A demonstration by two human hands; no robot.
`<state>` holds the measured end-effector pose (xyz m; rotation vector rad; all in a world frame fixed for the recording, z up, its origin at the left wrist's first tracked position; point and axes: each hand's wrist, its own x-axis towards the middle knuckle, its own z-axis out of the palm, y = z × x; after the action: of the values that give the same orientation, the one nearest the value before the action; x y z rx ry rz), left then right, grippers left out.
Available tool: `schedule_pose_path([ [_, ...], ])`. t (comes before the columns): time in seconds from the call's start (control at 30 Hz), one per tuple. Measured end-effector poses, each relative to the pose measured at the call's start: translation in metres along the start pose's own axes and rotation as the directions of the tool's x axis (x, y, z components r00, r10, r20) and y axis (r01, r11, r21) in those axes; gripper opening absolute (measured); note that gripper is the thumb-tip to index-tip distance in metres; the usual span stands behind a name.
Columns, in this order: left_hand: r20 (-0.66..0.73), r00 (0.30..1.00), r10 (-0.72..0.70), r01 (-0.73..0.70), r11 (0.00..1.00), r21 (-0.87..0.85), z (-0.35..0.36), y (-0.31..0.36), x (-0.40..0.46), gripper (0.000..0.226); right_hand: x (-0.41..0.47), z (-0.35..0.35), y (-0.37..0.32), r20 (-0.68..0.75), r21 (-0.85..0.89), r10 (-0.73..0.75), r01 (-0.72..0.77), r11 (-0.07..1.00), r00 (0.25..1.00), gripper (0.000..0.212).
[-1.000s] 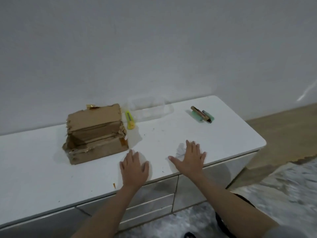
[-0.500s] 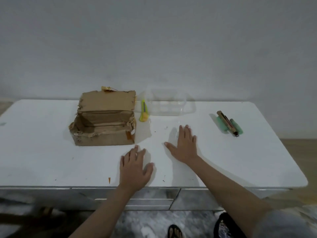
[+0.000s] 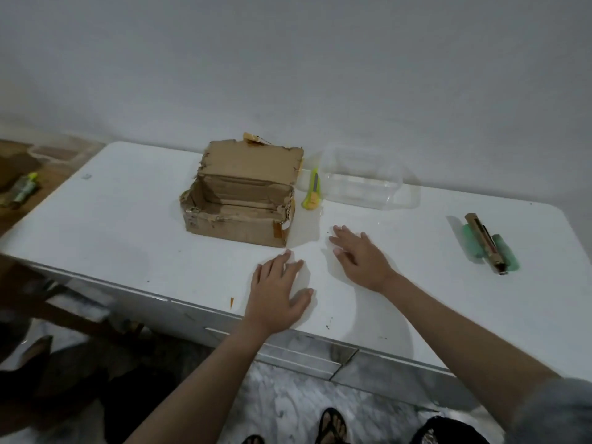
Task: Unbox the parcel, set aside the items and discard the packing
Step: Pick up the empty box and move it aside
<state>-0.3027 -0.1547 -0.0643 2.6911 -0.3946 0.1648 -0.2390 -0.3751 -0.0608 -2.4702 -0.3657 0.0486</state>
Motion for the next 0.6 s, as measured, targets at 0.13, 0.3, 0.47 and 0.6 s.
schedule_pose_path([
  [0.13,-0.004,1.000,-0.007,0.007,1.000,-0.006,0.001,0.000,0.000,0.058,-0.025,0.010,0.000,-0.141,0.022,-0.113,0.117,0.993,0.984,0.027],
  [0.3,0.002,1.000,-0.006,0.006,1.000,-0.008,0.001,0.001,0.000,0.059,-0.040,0.010,-0.001,-0.225,-0.081,-0.154,0.139,0.987,0.962,0.005],
  [0.47,0.013,1.000,0.004,-0.004,1.000,0.009,0.003,0.000,-0.001,0.059,-0.045,0.006,-0.007,-0.271,-0.193,-0.150,0.099,0.976,0.951,0.026],
  [0.6,0.011,1.000,0.007,-0.007,1.000,0.013,0.004,-0.001,-0.001,0.061,-0.050,0.005,-0.012,-0.286,-0.301,-0.110,0.020,0.954,0.952,0.043],
])
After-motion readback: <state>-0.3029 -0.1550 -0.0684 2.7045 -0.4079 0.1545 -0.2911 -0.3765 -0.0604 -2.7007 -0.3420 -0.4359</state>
